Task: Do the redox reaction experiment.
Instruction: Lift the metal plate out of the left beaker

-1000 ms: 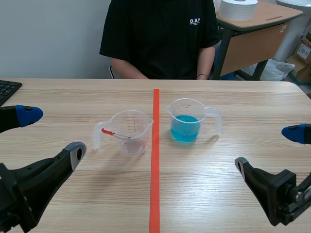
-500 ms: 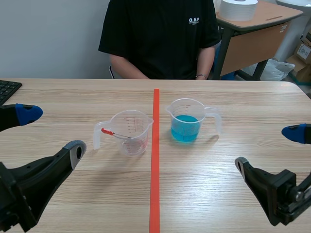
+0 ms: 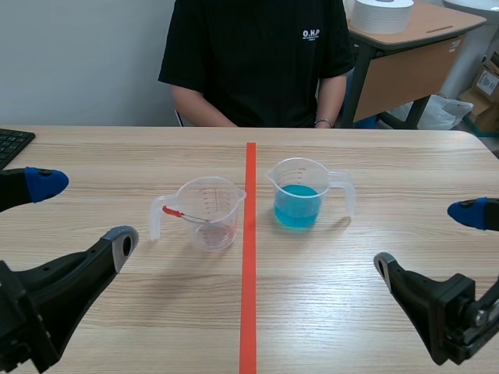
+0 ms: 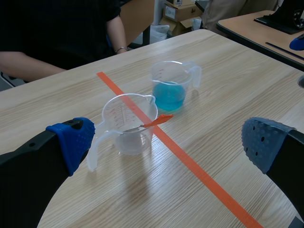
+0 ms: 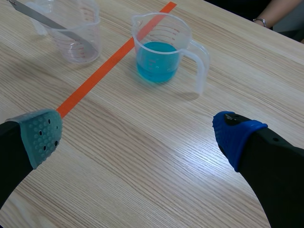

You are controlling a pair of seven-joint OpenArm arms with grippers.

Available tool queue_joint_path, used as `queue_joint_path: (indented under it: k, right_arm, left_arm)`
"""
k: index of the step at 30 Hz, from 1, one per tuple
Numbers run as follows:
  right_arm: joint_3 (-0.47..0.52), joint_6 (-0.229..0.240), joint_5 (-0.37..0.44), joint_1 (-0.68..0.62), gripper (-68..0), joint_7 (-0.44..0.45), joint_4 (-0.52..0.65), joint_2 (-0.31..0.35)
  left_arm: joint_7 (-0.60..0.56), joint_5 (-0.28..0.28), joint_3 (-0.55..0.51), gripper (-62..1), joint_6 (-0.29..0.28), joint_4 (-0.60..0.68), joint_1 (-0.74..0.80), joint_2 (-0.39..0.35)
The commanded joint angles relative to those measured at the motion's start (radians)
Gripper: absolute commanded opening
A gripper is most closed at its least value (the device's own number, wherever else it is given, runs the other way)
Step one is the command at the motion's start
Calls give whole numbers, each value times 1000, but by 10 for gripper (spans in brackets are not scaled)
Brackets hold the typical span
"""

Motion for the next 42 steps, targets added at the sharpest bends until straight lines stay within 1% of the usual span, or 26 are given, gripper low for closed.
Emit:
queue_joint_path:
  k: [1, 7, 12, 18, 23, 26, 28, 32, 36, 39, 42]
  right_arm:
    - [5, -6, 7, 14, 4, 23, 5, 6]
    - [5, -6, 7, 14, 4, 22, 5, 6]
    - [3, -5, 6, 14, 4, 22, 5, 6]
    - [3, -5, -7, 14, 4, 27, 5, 6]
    - [3, -2, -42, 24, 4, 41, 5, 6]
    - [3, 21, -76, 42, 4, 41, 5, 6]
    - [3, 31, -84, 55, 4, 41, 5, 6]
    - [3, 74, -95, 85, 4, 51, 4, 8]
    - [-13, 126, -143, 129, 4, 68, 4, 8]
    - [-55, 138, -194, 174, 4, 71, 3, 9]
    - [-111, 146, -237, 228, 4, 71, 3, 9]
  left_arm:
    - [-14, -5, -9, 14, 4, 21, -3, 5]
    - [-13, -6, -55, 14, 7, 17, 38, 5]
    - [-16, -6, -101, 14, 8, -32, 106, 5]
    - [-30, -7, -158, 14, 8, -161, 197, 5]
    - [-92, -26, -187, 14, 11, -331, 271, 6]
    - [-124, -42, -187, 14, 10, -443, 288, 10]
    - [-138, -43, -187, 14, 11, -517, 287, 24]
    - [-165, -43, -187, 14, 10, -634, 287, 60]
    - [-176, -35, -186, 14, 7, -695, 285, 99]
    - [-176, -22, -186, 14, 6, -720, 283, 127]
    - [-175, 10, -186, 14, 6, -736, 276, 155]
